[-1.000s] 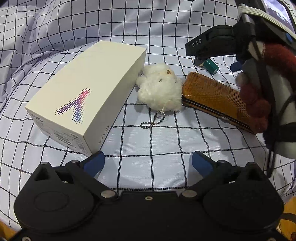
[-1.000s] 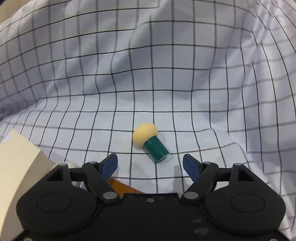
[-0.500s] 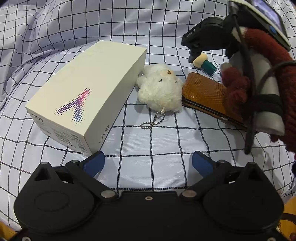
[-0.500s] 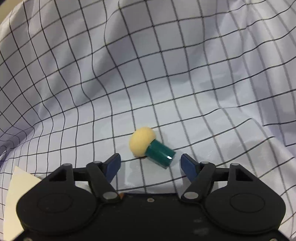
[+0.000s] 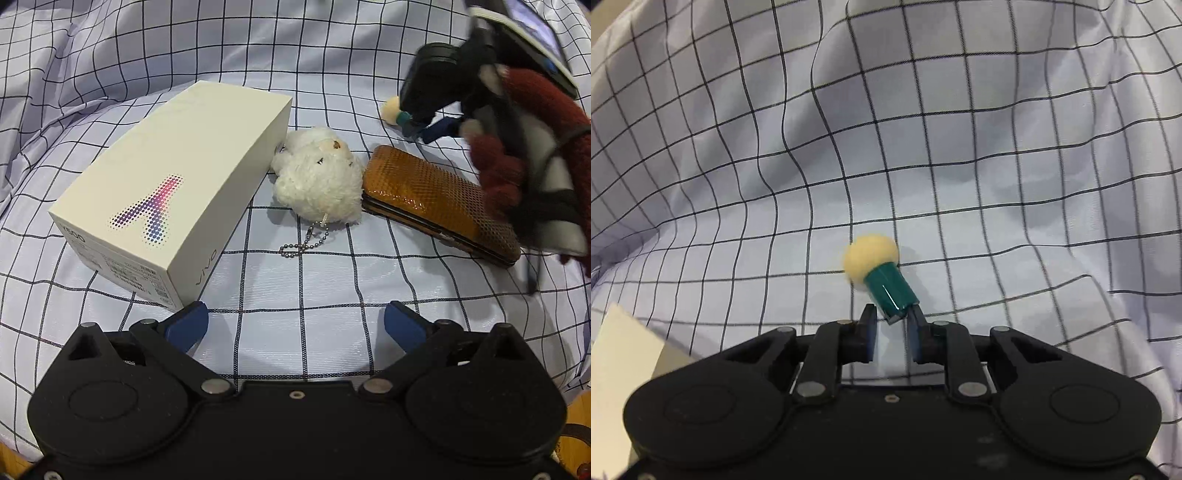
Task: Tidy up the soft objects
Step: 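Close the right tool around the green handle of the yellow sponge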
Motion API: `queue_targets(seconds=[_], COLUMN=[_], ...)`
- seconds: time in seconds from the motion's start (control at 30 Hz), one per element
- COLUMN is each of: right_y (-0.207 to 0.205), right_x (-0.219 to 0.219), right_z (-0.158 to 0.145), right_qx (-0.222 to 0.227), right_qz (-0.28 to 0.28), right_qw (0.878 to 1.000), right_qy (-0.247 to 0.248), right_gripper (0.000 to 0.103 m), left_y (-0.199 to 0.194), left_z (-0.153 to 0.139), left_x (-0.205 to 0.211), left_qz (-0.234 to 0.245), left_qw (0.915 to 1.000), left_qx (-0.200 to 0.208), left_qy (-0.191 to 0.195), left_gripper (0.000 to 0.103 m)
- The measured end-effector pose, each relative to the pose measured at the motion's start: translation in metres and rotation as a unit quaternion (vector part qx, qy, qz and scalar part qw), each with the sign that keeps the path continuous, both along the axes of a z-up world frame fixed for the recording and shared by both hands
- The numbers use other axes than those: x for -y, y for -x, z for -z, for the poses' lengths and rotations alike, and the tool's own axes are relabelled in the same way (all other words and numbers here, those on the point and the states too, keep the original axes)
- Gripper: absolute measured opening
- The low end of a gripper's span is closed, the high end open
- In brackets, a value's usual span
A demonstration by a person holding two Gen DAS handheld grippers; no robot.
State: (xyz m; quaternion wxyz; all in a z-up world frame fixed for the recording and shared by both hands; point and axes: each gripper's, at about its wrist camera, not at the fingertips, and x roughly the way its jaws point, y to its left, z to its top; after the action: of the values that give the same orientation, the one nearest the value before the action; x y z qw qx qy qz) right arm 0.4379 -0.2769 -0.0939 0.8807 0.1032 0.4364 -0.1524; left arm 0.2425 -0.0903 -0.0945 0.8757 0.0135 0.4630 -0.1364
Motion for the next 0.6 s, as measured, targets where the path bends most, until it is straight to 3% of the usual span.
queue_targets(seconds=[0.23, 0.43, 0.6], right_y=[0.014, 0.011, 0.001], right_x=[0.002, -0.002, 0.008], right_z=[0.0, 0.006, 0.007], right_qx=[0.002, -0.004, 0.004], right_qz=[-0.01, -0.042, 0.039], right_qw=[1.0, 0.999, 0.999], right_qy=[0.029, 0.015, 0.035], right_gripper=[0.026, 0.026, 0.026], left_y=[-0.001, -0.003, -0.003], left_z=[0.0, 0.001, 0.001], left_x=[0.002, 0.003, 0.003], left_qz=[-0.002, -0.005, -0.005], left_qw=[1.0, 1.0, 1.0], left_qx=[-0.001, -0.001, -0.002], left_qy=[-0.004, -0.006, -0.006], left_gripper=[0.099, 0.099, 0.099])
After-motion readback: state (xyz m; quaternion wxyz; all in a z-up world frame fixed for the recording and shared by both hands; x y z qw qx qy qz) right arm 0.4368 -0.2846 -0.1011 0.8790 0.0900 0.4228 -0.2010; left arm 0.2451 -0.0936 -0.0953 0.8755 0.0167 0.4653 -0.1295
